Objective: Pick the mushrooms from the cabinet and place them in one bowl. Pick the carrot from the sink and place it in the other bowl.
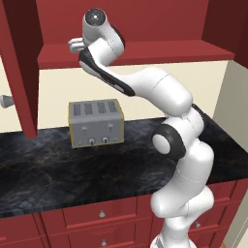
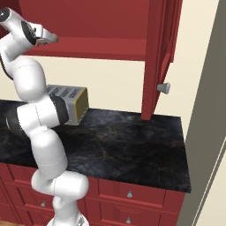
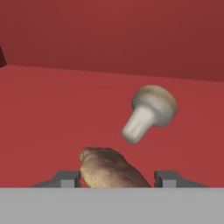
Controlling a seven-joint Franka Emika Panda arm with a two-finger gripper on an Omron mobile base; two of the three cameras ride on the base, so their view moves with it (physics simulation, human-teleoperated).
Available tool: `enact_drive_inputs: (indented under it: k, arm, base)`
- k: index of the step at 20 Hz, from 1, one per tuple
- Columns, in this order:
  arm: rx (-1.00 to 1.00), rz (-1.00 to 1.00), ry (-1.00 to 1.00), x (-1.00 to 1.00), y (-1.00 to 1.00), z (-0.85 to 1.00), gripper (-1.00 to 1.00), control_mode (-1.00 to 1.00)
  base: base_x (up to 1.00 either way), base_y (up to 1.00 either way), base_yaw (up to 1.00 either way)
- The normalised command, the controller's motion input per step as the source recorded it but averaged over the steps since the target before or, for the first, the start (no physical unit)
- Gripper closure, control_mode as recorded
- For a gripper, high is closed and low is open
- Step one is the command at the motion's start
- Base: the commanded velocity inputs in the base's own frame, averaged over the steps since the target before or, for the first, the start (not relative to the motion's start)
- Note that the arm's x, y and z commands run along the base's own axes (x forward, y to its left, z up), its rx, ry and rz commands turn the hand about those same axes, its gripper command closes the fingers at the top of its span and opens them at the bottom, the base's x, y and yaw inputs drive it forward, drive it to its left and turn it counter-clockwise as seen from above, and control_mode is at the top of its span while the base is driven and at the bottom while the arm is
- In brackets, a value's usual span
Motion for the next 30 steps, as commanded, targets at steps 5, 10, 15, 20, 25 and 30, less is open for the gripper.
enact_drive_inputs:
  k: [5, 10, 15, 20, 25, 30]
  arm:
    - [0.02, 0.0, -0.03, -0.03, 0.0, 0.1, 1.0, -1.0]
    - [0.0, 0.0, -0.02, -0.68, -0.02, 0.19, 1.0, -1.0]
    - [0.0, 0.06, -0.06, -1.0, -0.39, -0.13, 1.0, -1.0]
    - [0.0, 0.07, 0.0, -1.0, -0.58, -0.47, 1.0, -1.0]
    - [0.0, 0.07, 0.01, -1.0, -0.67, -0.83, 1.0, -1.0]
    - [0.0, 0.05, 0.09, -1.0, -0.55, -0.84, 1.0, -1.0]
  base:
    - [0.0, 0.0, 0.0]
    - [0.0, 0.0, 0.0]
    - [0.0, 0.0, 0.0]
    - [0.0, 0.0, 0.0]
    - [0.0, 0.0, 0.0]
    - [0.0, 0.0, 0.0]
